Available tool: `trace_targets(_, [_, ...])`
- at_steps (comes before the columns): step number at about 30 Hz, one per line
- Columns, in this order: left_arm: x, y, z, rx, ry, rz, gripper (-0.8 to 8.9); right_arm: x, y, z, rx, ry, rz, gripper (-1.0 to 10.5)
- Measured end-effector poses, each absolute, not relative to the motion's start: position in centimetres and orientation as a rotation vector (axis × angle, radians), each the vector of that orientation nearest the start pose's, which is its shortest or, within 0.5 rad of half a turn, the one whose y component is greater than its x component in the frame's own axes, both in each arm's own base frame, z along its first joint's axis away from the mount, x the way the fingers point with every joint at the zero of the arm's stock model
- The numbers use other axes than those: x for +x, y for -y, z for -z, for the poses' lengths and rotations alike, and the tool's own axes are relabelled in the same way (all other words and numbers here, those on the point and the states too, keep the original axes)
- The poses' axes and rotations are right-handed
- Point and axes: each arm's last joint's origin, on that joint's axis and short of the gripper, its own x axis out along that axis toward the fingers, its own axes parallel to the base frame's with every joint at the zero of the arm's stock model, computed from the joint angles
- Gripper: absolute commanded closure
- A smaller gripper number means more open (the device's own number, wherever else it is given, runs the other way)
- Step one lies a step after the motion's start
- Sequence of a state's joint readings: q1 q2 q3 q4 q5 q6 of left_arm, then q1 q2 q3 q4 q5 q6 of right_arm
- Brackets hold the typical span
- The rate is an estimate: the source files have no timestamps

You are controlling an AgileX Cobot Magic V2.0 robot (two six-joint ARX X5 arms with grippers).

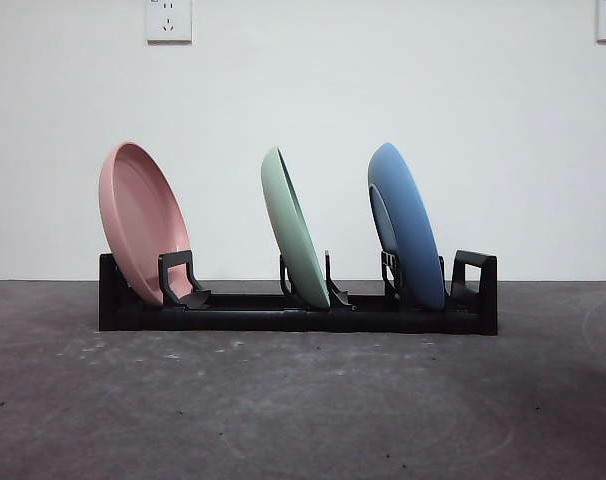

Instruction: Place the plate

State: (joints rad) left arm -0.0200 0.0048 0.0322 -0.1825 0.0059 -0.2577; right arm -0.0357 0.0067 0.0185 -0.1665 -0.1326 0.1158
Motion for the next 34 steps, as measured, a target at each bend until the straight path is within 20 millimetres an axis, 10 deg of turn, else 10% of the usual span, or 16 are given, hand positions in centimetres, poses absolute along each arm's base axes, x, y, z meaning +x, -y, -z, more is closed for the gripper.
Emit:
trace_targets(12, [9.5,0.9,-16.9,-0.521,-0.175,0.161,7.99,9.1,-0.7,-17.4,0.476,-0.162,-0.227,9.3])
trace_targets(34, [12.0,3.7,-31.0,-0.347,-0.332,0.479,7.99,9.0,-1.9,-31.5,0.431,-0.354,-0.581,9.3])
